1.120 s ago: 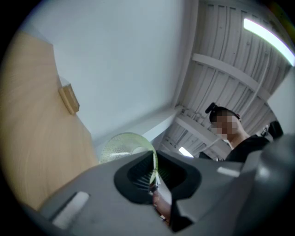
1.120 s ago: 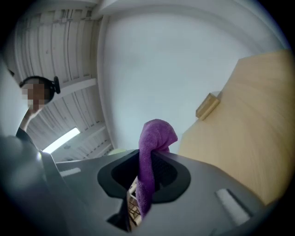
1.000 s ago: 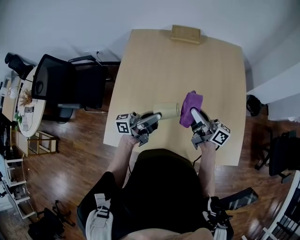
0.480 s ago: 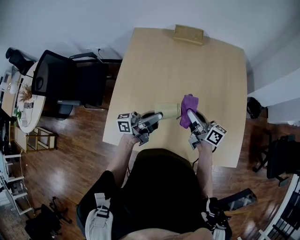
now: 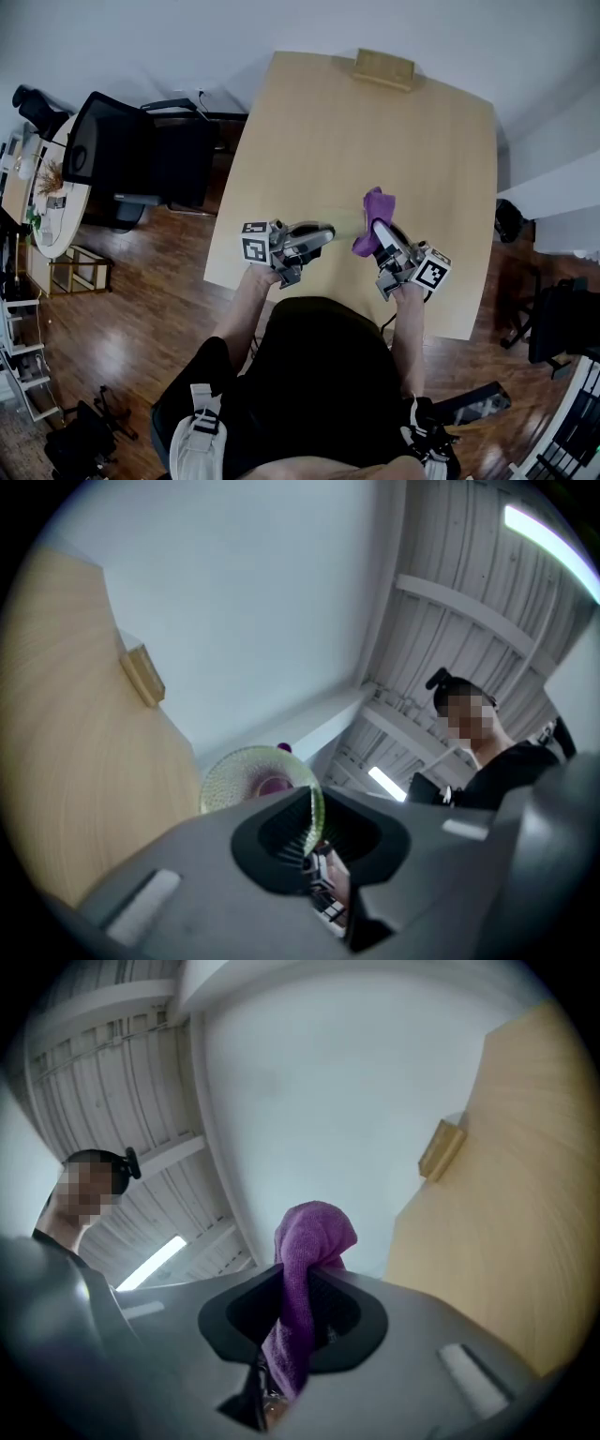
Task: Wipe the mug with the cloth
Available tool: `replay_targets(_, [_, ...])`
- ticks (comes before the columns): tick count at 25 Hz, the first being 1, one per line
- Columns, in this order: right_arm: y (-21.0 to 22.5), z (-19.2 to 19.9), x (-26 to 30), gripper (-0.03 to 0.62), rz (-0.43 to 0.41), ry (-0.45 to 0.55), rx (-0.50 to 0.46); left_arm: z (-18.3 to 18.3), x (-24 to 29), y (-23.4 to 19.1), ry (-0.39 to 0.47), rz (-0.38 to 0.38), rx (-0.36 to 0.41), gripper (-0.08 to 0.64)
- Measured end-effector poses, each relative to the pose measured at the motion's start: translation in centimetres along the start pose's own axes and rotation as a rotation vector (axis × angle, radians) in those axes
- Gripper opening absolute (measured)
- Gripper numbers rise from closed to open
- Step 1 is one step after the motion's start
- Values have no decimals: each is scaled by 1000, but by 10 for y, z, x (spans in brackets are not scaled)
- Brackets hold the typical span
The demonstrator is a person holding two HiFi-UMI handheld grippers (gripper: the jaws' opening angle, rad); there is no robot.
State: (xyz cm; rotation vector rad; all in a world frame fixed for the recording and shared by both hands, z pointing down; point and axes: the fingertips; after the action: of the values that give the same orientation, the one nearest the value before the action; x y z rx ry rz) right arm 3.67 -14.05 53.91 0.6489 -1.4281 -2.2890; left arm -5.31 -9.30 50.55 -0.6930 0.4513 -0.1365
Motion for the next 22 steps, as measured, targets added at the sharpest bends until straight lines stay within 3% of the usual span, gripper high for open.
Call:
replay_targets(4, [44, 4, -12, 60, 143, 16, 76, 5, -11, -16, 19, -31, -43, 43])
replay_targets(9, [70, -4, -28, 60, 216, 92, 137, 4, -22, -38, 53, -81, -70, 41])
replay_targets(13, [79, -18, -39, 60, 235, 165, 172, 1, -23, -53, 25, -107, -59, 41])
replay_targets(16, [77, -24, -46, 60, 234, 218, 185, 5, -16, -68, -59, -130, -36, 41])
replay_targets(18, [73, -27, -42, 60, 190, 256, 197, 6, -15, -82, -119, -128, -29, 41])
replay_targets(22, [90, -26, -18, 60, 171, 226, 230, -12, -29, -97, -85, -152, -1, 41])
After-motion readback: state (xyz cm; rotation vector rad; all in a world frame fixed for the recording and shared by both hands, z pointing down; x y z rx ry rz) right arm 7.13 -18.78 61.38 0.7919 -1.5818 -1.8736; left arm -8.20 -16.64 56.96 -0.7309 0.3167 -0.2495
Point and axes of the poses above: the fingertips, and each gripper's own axes: x forward along the fingers, y to its right, z out of its underside, and after that the axes turned 10 degrees about x, right-handed
